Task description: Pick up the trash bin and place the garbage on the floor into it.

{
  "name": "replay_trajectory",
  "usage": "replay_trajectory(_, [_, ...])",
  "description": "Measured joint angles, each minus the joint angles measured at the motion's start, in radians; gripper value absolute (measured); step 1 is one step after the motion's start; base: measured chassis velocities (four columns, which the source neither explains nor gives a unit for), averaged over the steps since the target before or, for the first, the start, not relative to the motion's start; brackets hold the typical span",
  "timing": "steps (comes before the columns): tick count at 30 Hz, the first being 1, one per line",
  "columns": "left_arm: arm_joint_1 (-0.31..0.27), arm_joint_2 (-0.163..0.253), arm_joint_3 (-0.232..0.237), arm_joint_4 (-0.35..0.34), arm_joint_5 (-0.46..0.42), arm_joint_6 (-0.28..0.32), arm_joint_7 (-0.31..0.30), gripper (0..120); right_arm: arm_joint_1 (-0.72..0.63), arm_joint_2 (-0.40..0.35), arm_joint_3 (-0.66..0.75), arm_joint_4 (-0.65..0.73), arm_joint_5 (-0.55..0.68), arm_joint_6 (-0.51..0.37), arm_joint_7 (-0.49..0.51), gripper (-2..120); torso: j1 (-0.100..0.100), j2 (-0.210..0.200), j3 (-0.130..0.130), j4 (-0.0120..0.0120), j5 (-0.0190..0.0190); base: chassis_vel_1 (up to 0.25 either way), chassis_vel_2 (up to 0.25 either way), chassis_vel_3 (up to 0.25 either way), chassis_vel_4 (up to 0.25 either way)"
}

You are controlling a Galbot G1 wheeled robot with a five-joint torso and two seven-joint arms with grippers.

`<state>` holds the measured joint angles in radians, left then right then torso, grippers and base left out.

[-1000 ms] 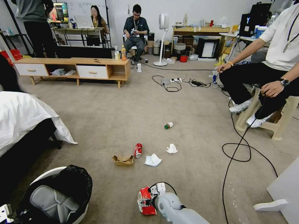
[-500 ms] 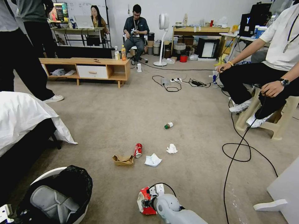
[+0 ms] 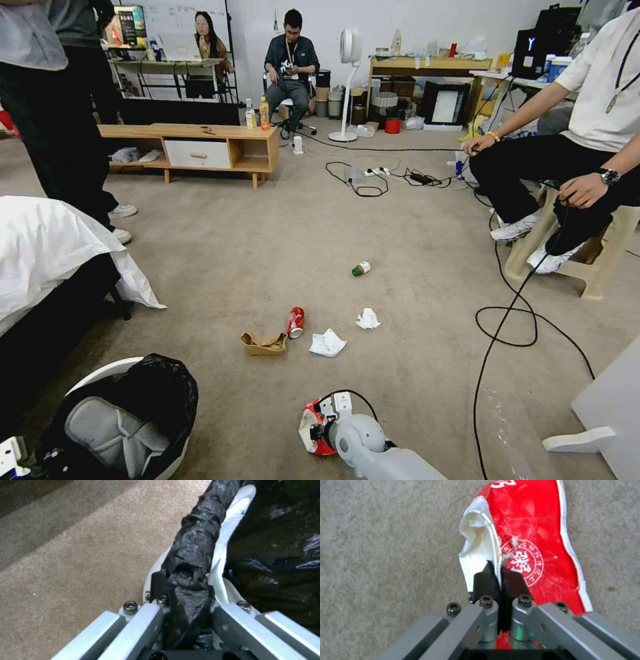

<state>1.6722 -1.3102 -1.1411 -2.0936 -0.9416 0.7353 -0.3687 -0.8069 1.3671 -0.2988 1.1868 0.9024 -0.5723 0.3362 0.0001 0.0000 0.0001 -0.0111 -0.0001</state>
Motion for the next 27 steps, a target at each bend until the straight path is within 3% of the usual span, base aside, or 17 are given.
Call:
replay_trajectory(15, [0.001, 0.001, 0.001, -0.006, -0.001, 0.000, 0.000, 1, -0.003, -0.035, 0.007, 0.069, 0.014, 0.020, -0.003, 0, 0.000, 0.000, 0.000, 0.0002, 0.0001, 0.000, 0.000, 0.000, 0.000])
replay_trajectory(17, [-0.009, 0.008, 0.006, -0.025, -0.034, 0.000, -0.009, 1, 0.010, -0.125, 0.040, 0.250, 0.063, 0.024, 0.021, 0, 0.000, 0.000, 0.000, 0.0003, 0.0001, 0.000, 0.000, 0.000, 0.000])
replay_trajectory(27, [-0.040, 0.036, 0.040, -0.074, -0.142, 0.000, -0.043, 1, 0.022, -0.350, 0.118, 0.620, 0.138, 0.010, 0.071, 0, 0.000, 0.000, 0.000, -0.0003, 0.0002, 0.000, 0.000, 0.000, 0.000])
